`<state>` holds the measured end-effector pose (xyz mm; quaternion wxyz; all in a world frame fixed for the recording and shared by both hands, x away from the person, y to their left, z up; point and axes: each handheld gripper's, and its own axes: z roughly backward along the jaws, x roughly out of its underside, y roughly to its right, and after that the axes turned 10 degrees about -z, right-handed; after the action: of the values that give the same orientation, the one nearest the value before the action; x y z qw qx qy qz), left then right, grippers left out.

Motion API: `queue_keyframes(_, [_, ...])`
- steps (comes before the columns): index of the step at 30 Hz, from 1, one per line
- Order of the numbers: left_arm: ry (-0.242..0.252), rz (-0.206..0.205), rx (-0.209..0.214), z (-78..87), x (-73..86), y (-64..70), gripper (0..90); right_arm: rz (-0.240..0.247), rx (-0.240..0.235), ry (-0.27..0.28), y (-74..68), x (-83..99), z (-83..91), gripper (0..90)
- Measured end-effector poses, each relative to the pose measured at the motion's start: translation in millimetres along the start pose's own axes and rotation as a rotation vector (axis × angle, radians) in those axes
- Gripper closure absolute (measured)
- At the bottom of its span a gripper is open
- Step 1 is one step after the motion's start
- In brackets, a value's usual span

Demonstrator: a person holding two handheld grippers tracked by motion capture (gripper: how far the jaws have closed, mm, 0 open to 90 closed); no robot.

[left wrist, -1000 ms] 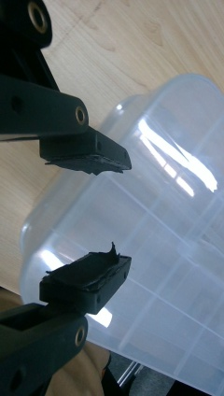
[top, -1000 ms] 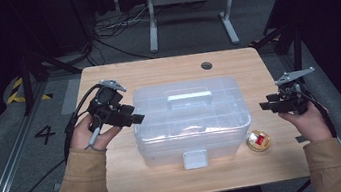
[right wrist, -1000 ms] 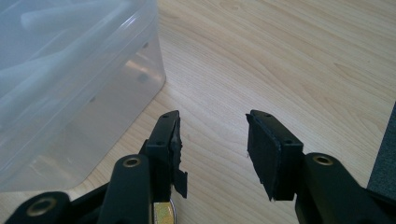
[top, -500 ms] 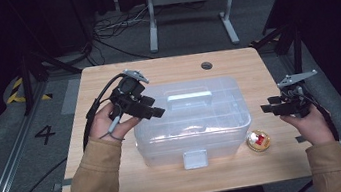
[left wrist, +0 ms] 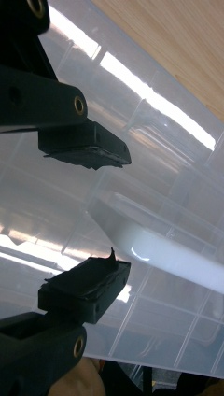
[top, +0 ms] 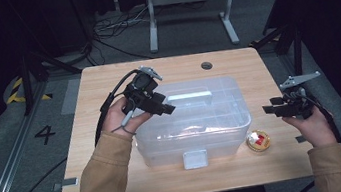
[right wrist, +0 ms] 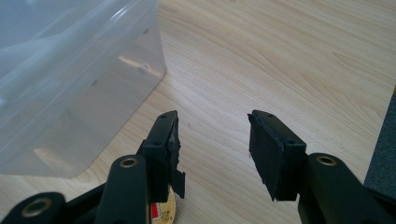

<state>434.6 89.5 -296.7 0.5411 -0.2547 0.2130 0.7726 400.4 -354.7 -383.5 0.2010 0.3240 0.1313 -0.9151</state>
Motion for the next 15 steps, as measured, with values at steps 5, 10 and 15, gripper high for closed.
queue_keyframes(5, [-0.007,-0.012,0.012,-6.5,-2.9,-2.2,43.9,-0.004,0.003,0.001,1.0,3.1,1.5,53.2])
queue_keyframes(10, [-0.011,-0.019,0.034,-12.6,-5.6,-2.4,52.5,-0.016,-0.012,0.011,1.4,5.9,3.4,54.2])
queue_keyframes(15, [-0.024,-0.036,0.027,-16.6,-9.4,0.2,64.8,-0.012,-0.052,0.012,1.8,6.4,3.3,54.5])
